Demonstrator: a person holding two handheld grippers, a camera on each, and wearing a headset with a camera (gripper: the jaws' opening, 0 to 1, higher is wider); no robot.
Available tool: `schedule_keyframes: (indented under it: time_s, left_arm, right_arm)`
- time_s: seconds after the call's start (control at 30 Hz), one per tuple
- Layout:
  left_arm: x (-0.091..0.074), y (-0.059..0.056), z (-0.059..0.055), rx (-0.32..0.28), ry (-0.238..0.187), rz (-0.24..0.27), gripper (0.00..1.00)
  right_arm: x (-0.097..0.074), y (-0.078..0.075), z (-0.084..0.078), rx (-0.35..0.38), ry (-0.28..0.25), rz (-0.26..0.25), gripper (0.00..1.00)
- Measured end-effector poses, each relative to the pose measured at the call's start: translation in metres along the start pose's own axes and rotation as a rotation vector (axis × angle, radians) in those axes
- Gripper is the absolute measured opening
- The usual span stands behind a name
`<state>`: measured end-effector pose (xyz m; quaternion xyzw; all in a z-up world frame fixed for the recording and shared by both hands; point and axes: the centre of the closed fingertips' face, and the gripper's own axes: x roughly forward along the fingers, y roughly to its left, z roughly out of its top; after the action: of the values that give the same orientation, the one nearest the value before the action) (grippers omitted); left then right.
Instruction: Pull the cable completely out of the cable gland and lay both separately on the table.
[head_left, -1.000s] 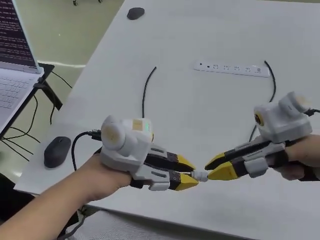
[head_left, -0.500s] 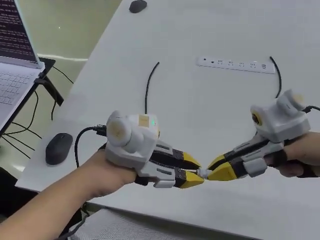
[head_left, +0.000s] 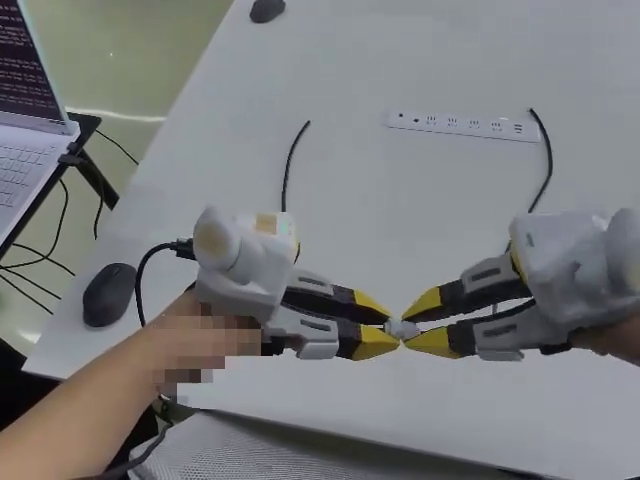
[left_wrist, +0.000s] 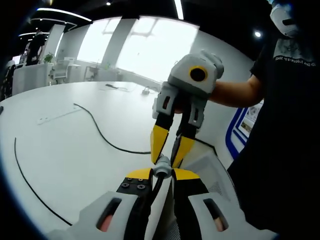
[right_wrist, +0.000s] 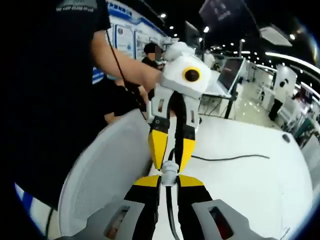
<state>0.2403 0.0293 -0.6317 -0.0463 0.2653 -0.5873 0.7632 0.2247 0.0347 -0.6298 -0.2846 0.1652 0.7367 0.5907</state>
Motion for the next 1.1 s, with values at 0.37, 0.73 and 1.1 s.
schedule_keyframes:
  time_s: [0.37,0.73,1.1]
  left_arm:
    - [0.001,-0.001,0.002,-0.034,-0.023,0.010,0.15]
    - [0.005,-0.004,0.004,-0.023,-0.024,0.002,0.15]
    - [0.003,0.001,0.005,0.061,-0.027,0.026,0.15]
  right_arm:
    - [0.001,-0.003,-0.005,-0.189,0.074,-0.246,0.08]
    - [-0.006,-0.004,-0.005,-0.142,0.058,-0.253,0.08]
    - [-0.023,-0.015,-0.006,0.087,-0.004,-0.324,0.13]
